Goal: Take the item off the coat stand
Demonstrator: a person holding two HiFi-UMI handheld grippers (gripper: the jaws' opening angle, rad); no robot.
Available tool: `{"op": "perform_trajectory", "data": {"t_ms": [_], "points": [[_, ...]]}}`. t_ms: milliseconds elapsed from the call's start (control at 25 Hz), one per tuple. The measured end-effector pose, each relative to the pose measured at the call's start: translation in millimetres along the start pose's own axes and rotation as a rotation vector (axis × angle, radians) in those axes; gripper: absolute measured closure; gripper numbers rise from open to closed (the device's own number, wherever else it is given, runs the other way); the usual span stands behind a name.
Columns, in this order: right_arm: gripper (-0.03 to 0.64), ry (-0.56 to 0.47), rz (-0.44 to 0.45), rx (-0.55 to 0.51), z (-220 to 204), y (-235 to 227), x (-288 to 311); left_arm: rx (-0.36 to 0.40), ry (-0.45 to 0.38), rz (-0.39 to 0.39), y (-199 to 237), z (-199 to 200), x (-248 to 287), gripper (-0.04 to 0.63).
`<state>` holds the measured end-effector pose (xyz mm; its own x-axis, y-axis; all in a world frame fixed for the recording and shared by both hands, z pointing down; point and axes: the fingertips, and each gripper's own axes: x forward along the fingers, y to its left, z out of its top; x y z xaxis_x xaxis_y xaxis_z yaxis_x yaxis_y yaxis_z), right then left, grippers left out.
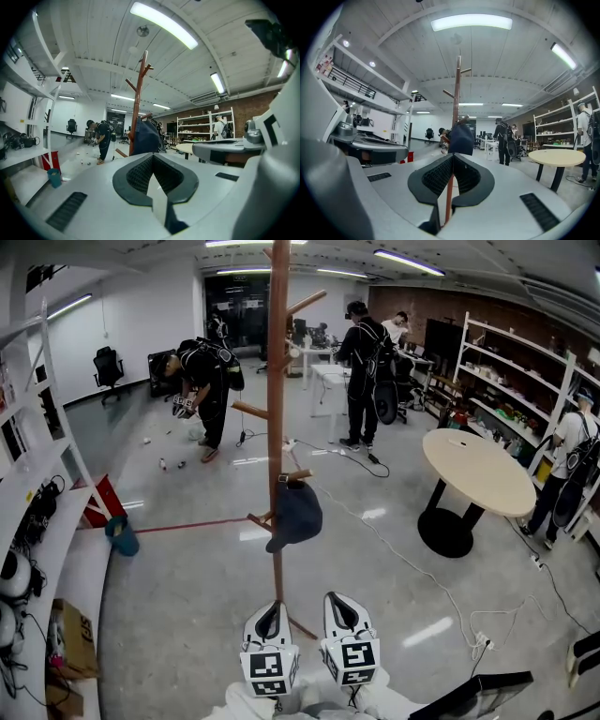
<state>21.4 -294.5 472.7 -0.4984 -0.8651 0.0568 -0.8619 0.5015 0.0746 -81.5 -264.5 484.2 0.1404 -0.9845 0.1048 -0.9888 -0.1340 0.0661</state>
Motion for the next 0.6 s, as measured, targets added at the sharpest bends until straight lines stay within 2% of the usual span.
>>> {"op": "perform_trajectory", "data": {"t_ms": [600], "points": [[0.606,0.013,0.071,0.029,-8.9,-30.3,68.8,0.000,0.028,0.044,10.0,-3.1,67.0,0.595]]}}
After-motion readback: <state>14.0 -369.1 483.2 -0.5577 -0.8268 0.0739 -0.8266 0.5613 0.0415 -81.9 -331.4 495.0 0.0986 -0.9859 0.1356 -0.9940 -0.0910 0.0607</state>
